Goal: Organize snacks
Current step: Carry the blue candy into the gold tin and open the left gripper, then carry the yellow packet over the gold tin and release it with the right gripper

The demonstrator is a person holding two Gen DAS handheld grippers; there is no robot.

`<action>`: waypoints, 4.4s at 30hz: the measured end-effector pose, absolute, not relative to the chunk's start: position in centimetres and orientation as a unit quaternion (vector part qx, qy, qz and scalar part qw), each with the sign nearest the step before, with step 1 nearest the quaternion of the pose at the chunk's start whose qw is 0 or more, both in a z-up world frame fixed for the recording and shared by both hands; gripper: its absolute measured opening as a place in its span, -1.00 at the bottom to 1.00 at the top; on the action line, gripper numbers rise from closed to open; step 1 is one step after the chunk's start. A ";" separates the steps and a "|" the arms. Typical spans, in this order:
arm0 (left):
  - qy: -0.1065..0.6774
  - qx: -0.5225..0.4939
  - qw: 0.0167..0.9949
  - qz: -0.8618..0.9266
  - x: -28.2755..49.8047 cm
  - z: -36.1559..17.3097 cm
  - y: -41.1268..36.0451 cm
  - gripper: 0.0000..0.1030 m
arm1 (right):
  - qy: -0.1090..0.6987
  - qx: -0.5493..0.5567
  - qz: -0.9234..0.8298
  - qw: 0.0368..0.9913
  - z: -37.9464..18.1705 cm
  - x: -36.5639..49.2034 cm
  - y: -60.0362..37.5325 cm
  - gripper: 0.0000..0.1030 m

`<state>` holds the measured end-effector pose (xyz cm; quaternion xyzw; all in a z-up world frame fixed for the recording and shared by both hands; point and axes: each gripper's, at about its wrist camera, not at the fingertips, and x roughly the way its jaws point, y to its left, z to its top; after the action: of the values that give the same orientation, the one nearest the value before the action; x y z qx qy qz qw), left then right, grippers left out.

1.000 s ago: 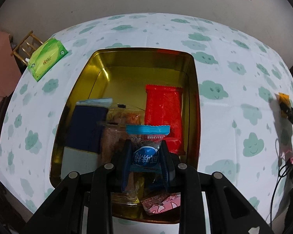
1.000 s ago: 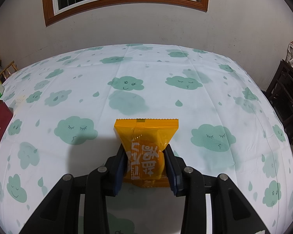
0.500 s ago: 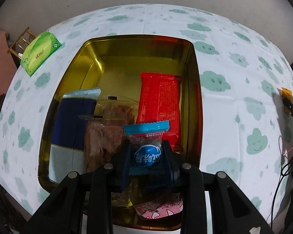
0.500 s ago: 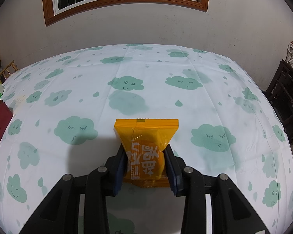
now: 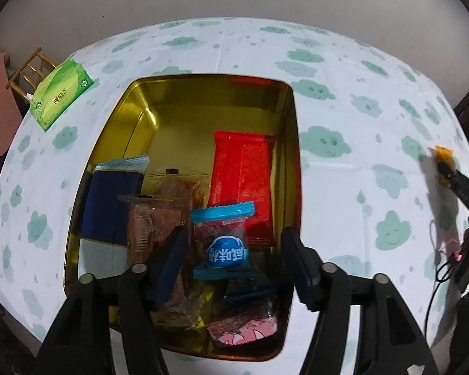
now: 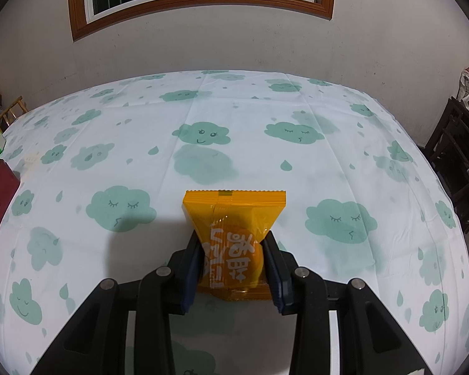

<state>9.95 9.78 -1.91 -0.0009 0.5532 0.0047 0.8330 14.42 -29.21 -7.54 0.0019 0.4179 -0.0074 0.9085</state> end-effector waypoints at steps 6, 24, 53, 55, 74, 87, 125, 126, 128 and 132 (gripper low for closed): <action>0.531 0.007 0.848 0.012 9.1 -0.3 9.8 0.22 | 0.418 0.001 -0.008 0.908 -7.6 14.4 -29.2 -0.26; 0.455 0.019 0.889 0.051 4.2 3.0 13.4 0.37 | 0.418 0.000 -0.009 0.909 -7.6 14.4 -29.1 -0.26; 0.470 -0.036 0.879 0.073 1.5 0.8 17.5 0.44 | 0.416 0.007 0.033 0.909 -3.6 10.0 -23.9 -0.33; 0.468 -0.041 0.879 0.078 1.3 0.9 18.1 0.44 | 0.413 0.006 0.053 0.909 -3.1 9.2 -22.2 -0.33; 0.471 -0.073 0.871 0.122 -2.0 0.0 23.8 0.44 | 0.391 -0.031 0.252 0.884 0.7 5.5 -2.1 -0.33; 0.467 -0.057 0.869 0.156 -3.1 0.1 25.5 0.44 | 0.408 -0.097 0.285 0.862 -1.2 5.1 5.4 -0.33; 0.476 -0.053 0.864 0.154 -3.1 0.0 24.2 0.51 | 0.408 -0.098 0.239 0.876 -1.6 5.6 6.9 0.31; 0.475 -0.053 0.865 0.154 -3.2 0.1 24.0 0.55 | 0.405 -0.098 0.240 0.877 -1.3 5.1 6.8 0.38; 0.473 -0.052 0.866 0.152 -3.2 0.2 23.8 0.56 | 0.406 -0.094 0.242 0.876 -1.0 4.2 6.4 0.42; 0.472 -0.049 0.868 0.148 -3.1 0.4 23.2 0.57 | 0.413 -0.081 0.249 0.872 -0.5 2.3 5.5 0.53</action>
<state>-3.15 23.17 0.43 -0.0490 0.4722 0.1477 0.8676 2.34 5.54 -0.48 -0.0811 0.4130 0.2493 0.8722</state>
